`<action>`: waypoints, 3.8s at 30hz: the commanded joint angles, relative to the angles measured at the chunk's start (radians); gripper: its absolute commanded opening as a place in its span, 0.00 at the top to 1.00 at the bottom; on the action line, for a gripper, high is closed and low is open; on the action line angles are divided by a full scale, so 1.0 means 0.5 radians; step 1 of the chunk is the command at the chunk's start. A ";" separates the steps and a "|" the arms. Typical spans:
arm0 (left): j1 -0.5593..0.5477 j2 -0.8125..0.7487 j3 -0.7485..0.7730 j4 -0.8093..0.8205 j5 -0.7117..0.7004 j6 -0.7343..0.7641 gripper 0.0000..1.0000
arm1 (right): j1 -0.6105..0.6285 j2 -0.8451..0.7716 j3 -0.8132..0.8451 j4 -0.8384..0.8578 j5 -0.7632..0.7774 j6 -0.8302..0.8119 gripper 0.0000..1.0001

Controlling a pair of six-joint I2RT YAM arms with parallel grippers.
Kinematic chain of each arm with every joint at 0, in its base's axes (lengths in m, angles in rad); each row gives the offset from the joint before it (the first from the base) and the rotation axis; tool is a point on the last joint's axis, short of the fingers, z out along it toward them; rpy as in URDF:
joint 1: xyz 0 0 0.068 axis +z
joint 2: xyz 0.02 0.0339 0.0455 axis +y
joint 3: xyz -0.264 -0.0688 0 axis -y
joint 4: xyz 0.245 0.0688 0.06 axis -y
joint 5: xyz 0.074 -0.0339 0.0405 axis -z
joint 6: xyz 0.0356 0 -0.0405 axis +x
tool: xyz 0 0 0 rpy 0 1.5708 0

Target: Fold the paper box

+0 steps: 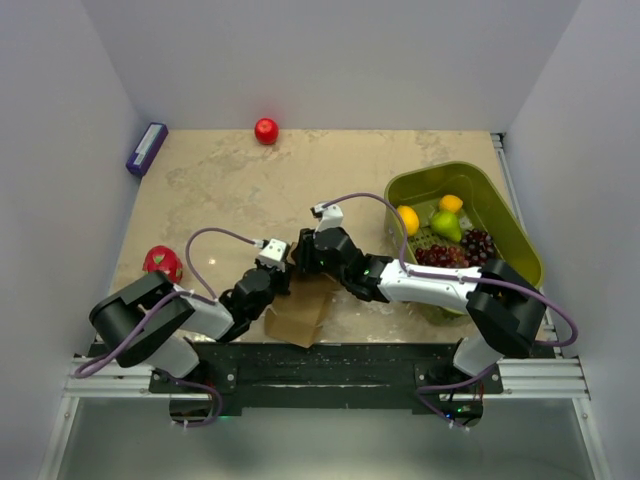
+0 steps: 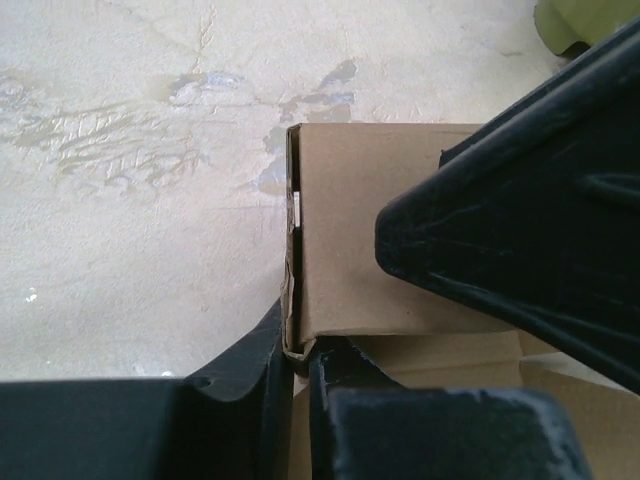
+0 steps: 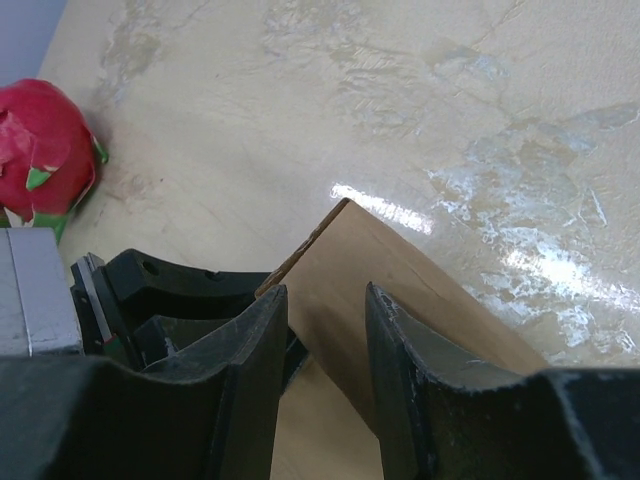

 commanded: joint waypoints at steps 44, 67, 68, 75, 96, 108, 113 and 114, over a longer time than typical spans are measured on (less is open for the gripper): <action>-0.035 0.015 0.030 -0.142 -0.203 -0.102 1.00 | -0.369 -0.245 -0.517 0.405 -0.470 0.936 0.41; -0.158 0.144 0.165 -0.531 -0.955 -0.268 1.00 | -0.369 -0.214 -0.702 0.513 -0.227 1.252 0.99; -0.161 0.144 0.165 -0.547 -0.967 -0.271 1.00 | -0.369 -0.221 -0.705 0.507 -0.212 1.252 1.00; -0.176 0.086 0.162 -0.516 -0.860 -0.204 1.00 | -0.369 -0.242 -0.665 0.470 -0.224 1.169 0.91; -0.198 -0.950 0.116 -1.236 -0.096 -0.363 0.26 | -0.378 -0.294 -0.631 0.381 -0.193 0.942 0.91; -0.188 -1.224 0.325 -1.679 0.202 -0.259 0.25 | -0.559 -0.196 -0.527 0.335 -0.512 0.617 1.00; -0.170 -1.099 0.285 -1.633 0.085 -0.390 0.25 | -0.586 -0.242 -0.331 0.022 -0.522 0.295 0.55; -0.164 -1.086 0.285 -1.630 0.079 -0.397 0.25 | -0.583 -0.257 -0.315 -0.072 -0.503 0.261 0.41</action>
